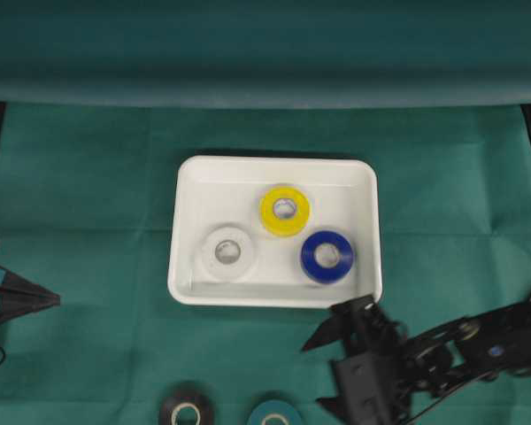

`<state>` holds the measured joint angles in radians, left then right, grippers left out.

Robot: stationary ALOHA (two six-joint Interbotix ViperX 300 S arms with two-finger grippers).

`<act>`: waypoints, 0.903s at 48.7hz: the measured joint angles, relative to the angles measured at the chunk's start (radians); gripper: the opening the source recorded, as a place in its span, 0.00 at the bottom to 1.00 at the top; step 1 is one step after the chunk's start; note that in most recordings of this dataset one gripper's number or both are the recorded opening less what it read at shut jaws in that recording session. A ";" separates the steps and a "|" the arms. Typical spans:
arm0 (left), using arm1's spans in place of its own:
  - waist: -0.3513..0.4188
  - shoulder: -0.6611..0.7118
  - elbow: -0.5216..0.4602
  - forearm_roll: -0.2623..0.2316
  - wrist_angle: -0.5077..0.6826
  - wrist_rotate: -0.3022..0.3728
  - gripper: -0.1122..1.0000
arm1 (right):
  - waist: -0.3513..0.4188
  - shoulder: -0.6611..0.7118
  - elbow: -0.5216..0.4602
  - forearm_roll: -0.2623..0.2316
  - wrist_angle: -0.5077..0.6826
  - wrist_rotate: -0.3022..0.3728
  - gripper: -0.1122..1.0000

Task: Put the tape into the white case with the right arm.
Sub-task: 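Move the right gripper down to the teal tape roll at the front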

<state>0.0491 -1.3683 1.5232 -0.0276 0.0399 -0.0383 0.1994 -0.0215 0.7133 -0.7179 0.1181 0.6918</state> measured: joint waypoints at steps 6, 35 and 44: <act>0.000 0.000 0.000 0.000 0.000 0.000 0.10 | 0.003 0.055 -0.058 0.000 -0.009 0.000 0.67; 0.000 0.000 0.000 0.000 0.000 0.000 0.10 | 0.017 0.192 -0.169 0.002 -0.018 0.006 0.67; 0.000 0.000 0.000 0.000 0.000 0.000 0.10 | 0.017 0.227 -0.175 0.002 -0.049 0.009 0.67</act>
<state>0.0491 -1.3683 1.5232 -0.0276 0.0399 -0.0383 0.2163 0.2056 0.5384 -0.7164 0.0690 0.7010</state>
